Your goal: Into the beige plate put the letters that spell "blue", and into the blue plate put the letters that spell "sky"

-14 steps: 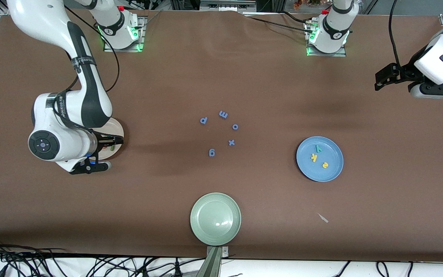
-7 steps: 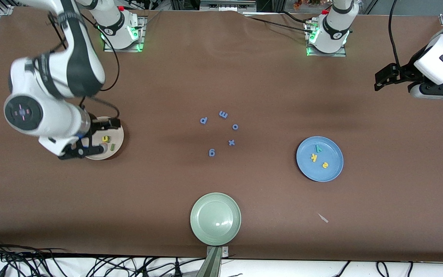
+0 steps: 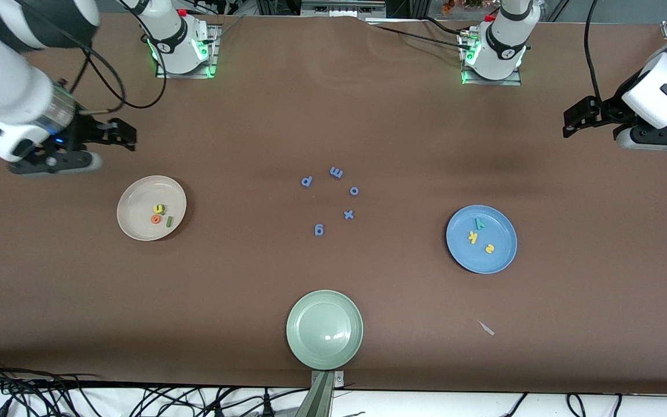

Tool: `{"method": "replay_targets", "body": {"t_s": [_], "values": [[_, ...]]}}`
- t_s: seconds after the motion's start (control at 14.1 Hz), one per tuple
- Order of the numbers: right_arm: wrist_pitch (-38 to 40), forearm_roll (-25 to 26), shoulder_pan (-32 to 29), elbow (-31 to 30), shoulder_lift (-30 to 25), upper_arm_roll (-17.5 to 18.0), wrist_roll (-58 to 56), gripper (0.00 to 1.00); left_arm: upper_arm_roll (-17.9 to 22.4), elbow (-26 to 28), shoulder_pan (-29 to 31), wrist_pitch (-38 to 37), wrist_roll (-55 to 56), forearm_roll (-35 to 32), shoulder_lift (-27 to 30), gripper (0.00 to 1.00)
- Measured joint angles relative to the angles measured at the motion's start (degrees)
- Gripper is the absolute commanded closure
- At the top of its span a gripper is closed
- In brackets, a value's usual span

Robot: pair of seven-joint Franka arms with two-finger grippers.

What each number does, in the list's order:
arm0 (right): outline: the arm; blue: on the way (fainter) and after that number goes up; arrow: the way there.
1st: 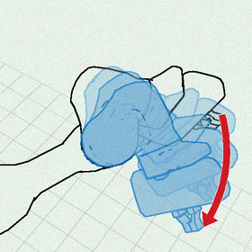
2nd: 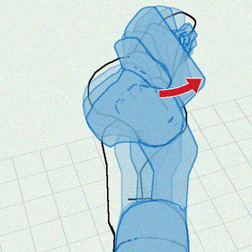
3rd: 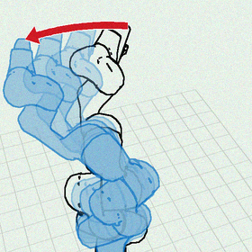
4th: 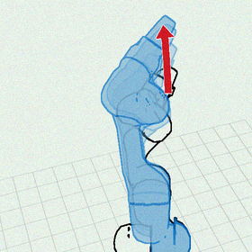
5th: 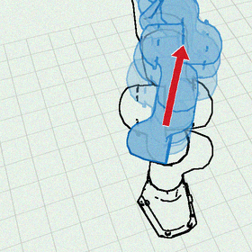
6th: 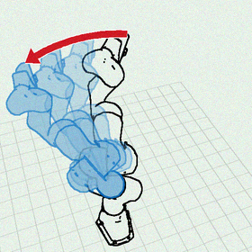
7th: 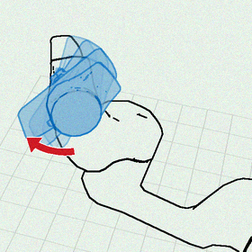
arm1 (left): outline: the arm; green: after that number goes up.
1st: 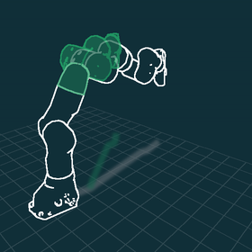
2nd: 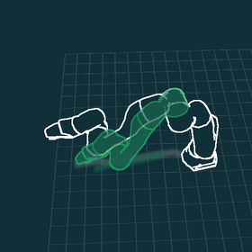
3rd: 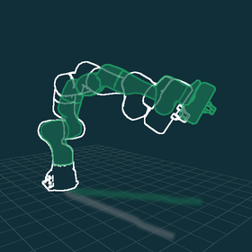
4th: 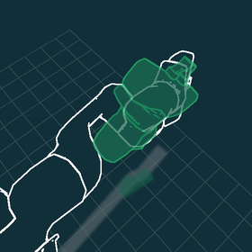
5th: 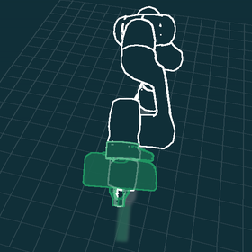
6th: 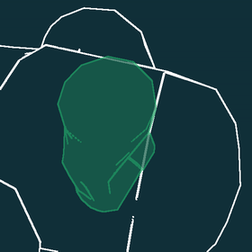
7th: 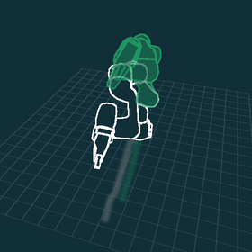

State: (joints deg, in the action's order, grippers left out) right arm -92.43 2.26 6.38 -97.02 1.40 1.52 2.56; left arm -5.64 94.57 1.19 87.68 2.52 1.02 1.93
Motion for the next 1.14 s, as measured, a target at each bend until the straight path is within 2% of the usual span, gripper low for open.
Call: {"method": "replay_targets", "body": {"t_s": [0.28,1.14], "values": [[0.2,0.0,-3.6,-0.2,-1.5,-1.2,-0.1,0.0,-0.2,0.0,0.0,0.0,0.0,0.0,-0.1,0.0],[0.1,-0.2,-3.9,-0.6,-1.3,-3.1,-0.1,0.0,-0.4,0.0,-0.1,0.0,0.1,0.0,-0.1,0.0]]}}
